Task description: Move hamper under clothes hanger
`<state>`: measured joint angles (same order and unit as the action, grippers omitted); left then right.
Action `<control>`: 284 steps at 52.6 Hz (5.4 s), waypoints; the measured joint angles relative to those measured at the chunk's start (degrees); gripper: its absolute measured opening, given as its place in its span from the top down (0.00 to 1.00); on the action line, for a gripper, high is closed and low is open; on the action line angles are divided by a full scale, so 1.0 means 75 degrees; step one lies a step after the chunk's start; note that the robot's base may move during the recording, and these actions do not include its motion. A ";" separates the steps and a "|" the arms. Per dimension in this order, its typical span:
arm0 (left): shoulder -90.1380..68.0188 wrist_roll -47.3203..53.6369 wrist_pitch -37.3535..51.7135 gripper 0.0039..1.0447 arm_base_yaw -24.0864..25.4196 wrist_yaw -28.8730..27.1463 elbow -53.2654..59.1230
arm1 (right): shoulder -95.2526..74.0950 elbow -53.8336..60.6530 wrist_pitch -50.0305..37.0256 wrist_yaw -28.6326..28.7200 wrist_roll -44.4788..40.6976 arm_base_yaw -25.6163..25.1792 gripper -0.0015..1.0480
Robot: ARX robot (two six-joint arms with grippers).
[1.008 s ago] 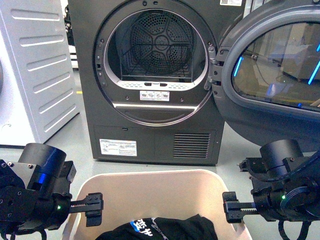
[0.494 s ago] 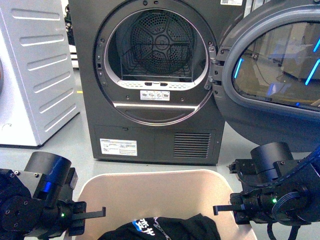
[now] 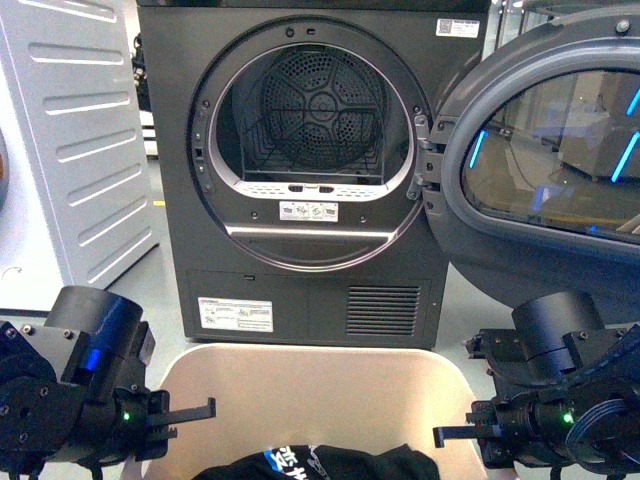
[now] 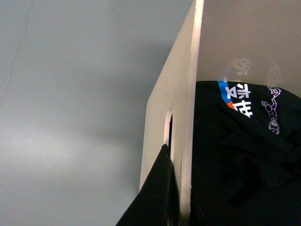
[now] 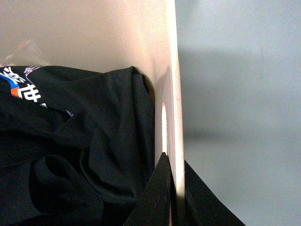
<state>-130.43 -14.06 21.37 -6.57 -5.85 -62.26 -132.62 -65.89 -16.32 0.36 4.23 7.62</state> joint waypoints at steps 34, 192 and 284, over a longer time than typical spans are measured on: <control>0.0309 0.0017 -0.0003 0.96 -0.0012 -0.0009 0.0015 | 0.0455 0.0303 -0.0498 -0.0044 0.0160 -0.0006 0.97; 0.0332 0.0020 -0.0003 0.96 -0.0032 -0.0015 0.0017 | 0.0498 0.0329 -0.0510 -0.0070 0.0166 -0.0012 0.97; -0.0070 0.0924 -0.2973 0.96 -0.0347 -0.0606 -0.0842 | -0.0096 -0.0507 0.2008 -0.1431 0.2014 0.0323 0.97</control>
<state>-130.96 -7.14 -0.93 -9.17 -10.39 -68.58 -133.34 -69.69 -1.26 -10.37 19.33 10.04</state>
